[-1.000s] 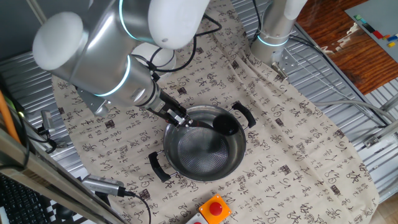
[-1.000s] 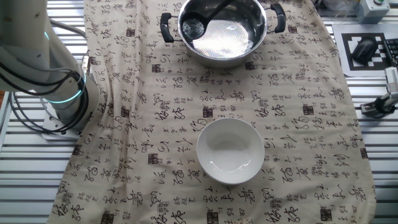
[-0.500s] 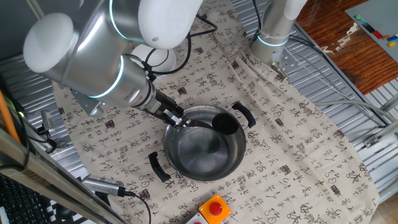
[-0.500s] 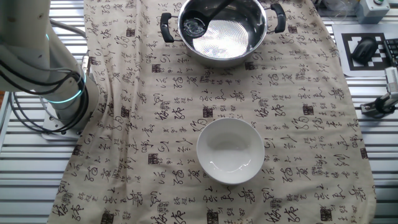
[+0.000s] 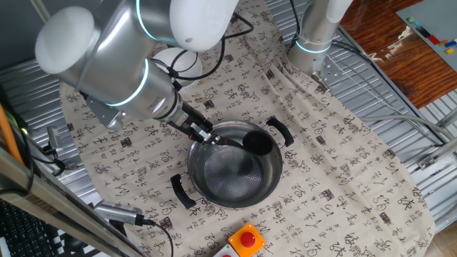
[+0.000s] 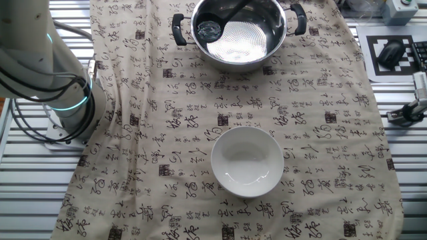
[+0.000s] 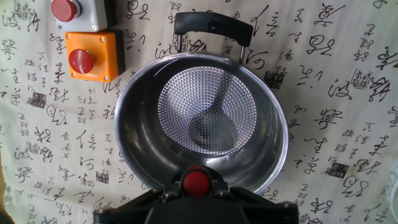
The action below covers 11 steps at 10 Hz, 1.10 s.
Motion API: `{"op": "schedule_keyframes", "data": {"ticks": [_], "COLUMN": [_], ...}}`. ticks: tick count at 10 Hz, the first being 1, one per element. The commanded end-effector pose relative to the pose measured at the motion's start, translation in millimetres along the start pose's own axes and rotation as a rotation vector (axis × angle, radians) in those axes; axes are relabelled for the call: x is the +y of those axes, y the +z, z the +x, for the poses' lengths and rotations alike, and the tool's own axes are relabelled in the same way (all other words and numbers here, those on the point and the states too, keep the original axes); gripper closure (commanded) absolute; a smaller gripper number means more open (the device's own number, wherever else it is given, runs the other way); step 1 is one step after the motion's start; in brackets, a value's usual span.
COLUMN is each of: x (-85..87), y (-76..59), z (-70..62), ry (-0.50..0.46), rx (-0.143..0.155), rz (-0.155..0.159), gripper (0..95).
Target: Scoop water with a large spoon from one bowl to another
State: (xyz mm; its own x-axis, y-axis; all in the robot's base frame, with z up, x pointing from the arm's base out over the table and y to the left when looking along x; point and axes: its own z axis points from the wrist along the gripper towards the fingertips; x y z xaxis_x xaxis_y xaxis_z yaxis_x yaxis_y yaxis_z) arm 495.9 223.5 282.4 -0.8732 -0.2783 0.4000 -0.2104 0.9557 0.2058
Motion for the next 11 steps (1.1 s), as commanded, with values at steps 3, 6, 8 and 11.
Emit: {"op": "schedule_keyframes", "data": {"ticks": [3, 6, 8, 11], "x": [0.4, 0.4, 0.4, 0.4], "y": [-1.0, -1.0, -1.0, -1.0], "z": [-0.7, -0.7, -0.7, -0.7], "ry": [0.000, 0.000, 0.010, 0.032], "rx": [-0.003, -0.021, -0.049, -0.082], "rz": [0.002, 0.006, 0.013, 0.022], "gripper": [95.0, 95.0, 95.0, 95.0]}}
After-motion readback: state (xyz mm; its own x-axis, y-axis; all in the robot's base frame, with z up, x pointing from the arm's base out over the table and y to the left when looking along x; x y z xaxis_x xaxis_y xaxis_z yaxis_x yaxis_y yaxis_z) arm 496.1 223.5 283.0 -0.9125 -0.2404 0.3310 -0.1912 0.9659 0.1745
